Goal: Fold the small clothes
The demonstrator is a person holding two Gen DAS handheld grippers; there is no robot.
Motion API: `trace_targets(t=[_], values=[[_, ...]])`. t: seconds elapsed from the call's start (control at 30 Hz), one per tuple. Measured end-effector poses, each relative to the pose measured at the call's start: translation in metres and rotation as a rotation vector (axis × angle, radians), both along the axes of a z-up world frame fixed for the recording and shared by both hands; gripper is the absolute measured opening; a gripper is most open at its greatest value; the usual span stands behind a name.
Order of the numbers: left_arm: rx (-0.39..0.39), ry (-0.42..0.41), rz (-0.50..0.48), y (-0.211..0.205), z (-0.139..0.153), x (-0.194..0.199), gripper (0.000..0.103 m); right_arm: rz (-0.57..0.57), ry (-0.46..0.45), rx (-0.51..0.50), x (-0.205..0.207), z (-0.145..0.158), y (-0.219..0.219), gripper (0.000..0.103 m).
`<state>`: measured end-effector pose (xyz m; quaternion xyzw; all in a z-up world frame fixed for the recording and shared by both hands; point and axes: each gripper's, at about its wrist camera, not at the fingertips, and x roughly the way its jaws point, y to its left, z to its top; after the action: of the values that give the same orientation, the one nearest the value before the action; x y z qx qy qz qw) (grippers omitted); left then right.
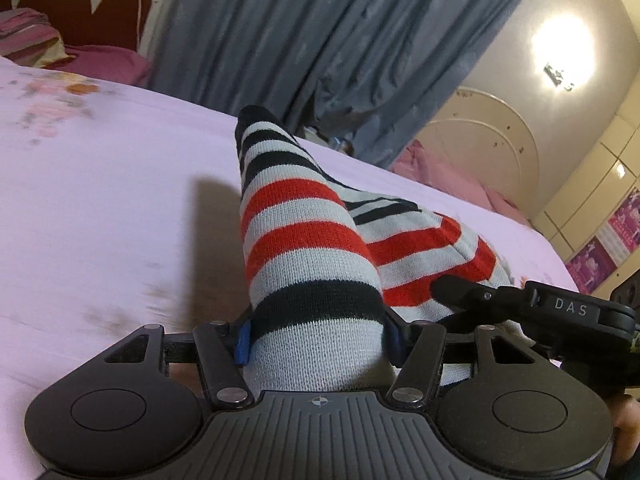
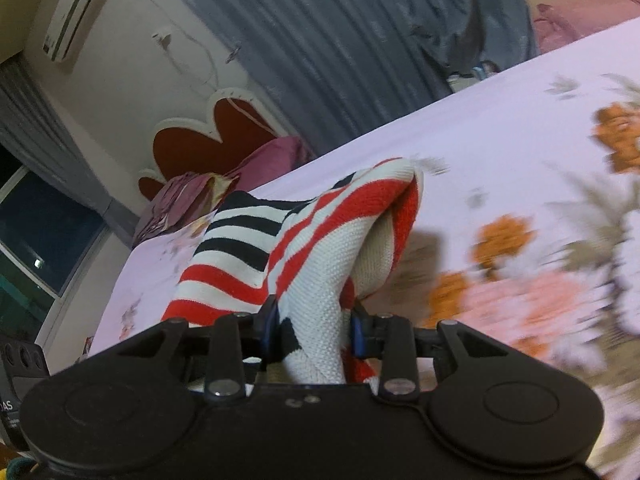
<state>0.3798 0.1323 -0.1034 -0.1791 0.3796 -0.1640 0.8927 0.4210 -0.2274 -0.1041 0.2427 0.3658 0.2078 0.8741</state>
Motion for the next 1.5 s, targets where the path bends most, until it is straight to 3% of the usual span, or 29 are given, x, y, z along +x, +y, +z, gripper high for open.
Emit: trace_targets(t=[0.3,0.43,0.5,0.67,0.8,0.93,0.97,1.13,1.27,1.37,1.5], values=[[0.01,0.011,0.013,0.135,-0.039,0.031,0.059,-0.01,0.009,0.011,0.024,-0.021,0.132,0.033],[0.059,0.032,0.029,0.161,-0.07,0.039,0.06,0.01,0.05,-0.019,0.038,-0.042,0.164,0.033],[0.051,0.039,0.033,0.171,-0.086,0.037,0.071,0.0,0.074,-0.069,0.042,-0.054,0.17,0.035],[0.058,0.002,0.036,0.166,-0.091,0.035,0.077,-0.031,0.104,-0.069,0.037,-0.061,0.16,0.042],[0.106,-0.047,0.051,0.168,-0.073,0.025,0.077,-0.1,0.075,-0.084,0.025,-0.041,0.149,0.045],[0.102,-0.124,0.131,0.179,-0.051,0.021,0.078,-0.115,-0.006,-0.232,0.023,-0.019,0.16,0.026],[0.087,-0.13,0.139,0.18,-0.047,0.023,0.078,-0.122,-0.03,-0.255,0.024,-0.015,0.166,0.026],[0.056,-0.084,0.088,0.161,-0.047,0.06,0.078,-0.063,-0.087,-0.33,0.043,-0.006,0.2,0.025],[0.129,-0.075,0.081,0.141,-0.061,0.079,0.078,-0.074,-0.061,-0.346,0.061,-0.017,0.212,0.025],[0.194,-0.055,0.078,0.135,-0.073,0.084,0.078,-0.077,-0.024,-0.421,0.069,-0.035,0.217,0.025],[0.196,-0.027,0.086,0.14,-0.079,0.084,0.083,-0.09,-0.025,-0.417,0.069,-0.04,0.217,0.027]])
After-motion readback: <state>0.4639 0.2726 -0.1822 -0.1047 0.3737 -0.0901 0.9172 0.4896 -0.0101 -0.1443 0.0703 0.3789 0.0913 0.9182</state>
